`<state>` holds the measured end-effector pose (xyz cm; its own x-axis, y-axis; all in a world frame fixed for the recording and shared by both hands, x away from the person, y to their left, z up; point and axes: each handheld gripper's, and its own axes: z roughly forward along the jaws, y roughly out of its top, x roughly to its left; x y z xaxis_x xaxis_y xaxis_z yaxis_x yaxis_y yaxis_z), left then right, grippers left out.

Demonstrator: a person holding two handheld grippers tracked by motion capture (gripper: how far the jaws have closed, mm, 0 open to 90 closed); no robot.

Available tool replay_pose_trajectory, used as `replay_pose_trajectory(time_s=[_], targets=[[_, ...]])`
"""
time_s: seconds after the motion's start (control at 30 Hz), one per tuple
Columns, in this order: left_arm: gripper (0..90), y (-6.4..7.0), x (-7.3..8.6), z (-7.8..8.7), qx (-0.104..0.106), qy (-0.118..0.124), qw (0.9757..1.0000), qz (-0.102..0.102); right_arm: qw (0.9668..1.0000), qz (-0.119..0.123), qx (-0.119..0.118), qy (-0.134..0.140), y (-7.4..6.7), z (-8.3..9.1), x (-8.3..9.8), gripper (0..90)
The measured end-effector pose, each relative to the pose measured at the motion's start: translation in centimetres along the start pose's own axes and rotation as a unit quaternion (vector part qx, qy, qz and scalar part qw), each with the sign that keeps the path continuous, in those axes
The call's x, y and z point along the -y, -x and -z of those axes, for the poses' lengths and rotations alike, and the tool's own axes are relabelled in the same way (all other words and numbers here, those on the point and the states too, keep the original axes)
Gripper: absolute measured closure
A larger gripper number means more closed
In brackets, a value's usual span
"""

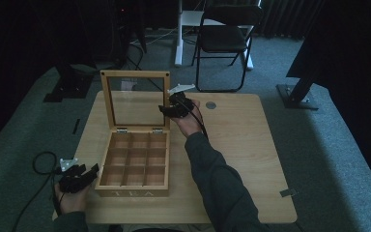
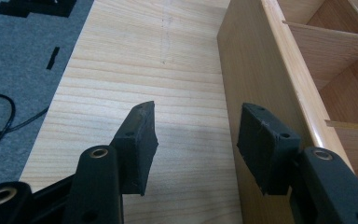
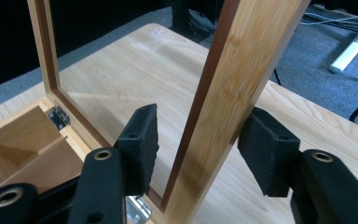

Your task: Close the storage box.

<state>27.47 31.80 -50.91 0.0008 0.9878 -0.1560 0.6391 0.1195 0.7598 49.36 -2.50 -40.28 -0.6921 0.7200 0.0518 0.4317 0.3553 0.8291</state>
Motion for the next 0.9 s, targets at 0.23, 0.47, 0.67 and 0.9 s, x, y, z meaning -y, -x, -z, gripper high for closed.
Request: replay_pose_trajectory(time_s=[0.23, 0.47, 0.67, 0.9], targets=[[46.9, 0.1, -1.0, 0.1, 0.005, 0.005, 1.0000, -0.006, 0.9999, -0.013, -0.003, 0.002, -0.2, 0.1, -0.2, 48.2], [46.8, 0.9, -3.2, 0.2, 0.006, 0.017, 0.9994, -0.031, 0.9999, -0.012, 0.000, 0.008, -0.6, 0.7, -0.1, 49.9], [46.6, 1.4, -5.0, 0.3, 0.008, 0.025, 0.9986, -0.045, 0.9998, -0.008, -0.001, 0.019, -1.2, 1.6, 0.2, 52.9], [46.2, 2.2, -7.2, 0.8, 0.014, 0.035, 0.9974, -0.062, 0.9995, -0.001, -0.008, 0.029, -1.6, 2.4, 0.6, 54.4]])
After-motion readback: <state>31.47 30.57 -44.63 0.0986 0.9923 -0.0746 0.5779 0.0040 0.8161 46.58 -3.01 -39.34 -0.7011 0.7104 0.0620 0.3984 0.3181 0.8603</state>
